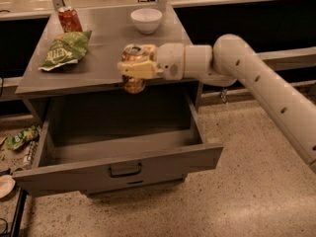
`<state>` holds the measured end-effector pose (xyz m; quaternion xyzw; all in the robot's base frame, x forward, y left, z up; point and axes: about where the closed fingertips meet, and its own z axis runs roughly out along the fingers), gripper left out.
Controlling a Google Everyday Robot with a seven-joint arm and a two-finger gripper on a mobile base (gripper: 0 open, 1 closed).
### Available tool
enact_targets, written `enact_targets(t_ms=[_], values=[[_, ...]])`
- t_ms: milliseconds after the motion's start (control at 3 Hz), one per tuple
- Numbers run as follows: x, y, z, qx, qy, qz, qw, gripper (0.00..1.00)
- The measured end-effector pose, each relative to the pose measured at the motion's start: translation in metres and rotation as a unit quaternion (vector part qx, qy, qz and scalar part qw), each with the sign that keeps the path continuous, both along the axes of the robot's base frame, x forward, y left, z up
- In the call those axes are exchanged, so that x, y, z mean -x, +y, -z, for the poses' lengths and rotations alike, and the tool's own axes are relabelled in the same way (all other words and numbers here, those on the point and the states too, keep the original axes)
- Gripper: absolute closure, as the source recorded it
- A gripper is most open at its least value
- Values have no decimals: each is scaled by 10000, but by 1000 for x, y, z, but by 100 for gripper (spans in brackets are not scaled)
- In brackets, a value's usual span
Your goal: Place orange can into top drawer
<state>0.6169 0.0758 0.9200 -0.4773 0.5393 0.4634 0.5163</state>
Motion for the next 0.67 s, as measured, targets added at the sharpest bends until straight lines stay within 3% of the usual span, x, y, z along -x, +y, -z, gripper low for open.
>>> enact_targets(t_ms=[333, 667], values=[[19, 18, 46, -46, 154, -290, 9994, 100], [20, 39, 92, 8, 383, -230, 9990, 100]])
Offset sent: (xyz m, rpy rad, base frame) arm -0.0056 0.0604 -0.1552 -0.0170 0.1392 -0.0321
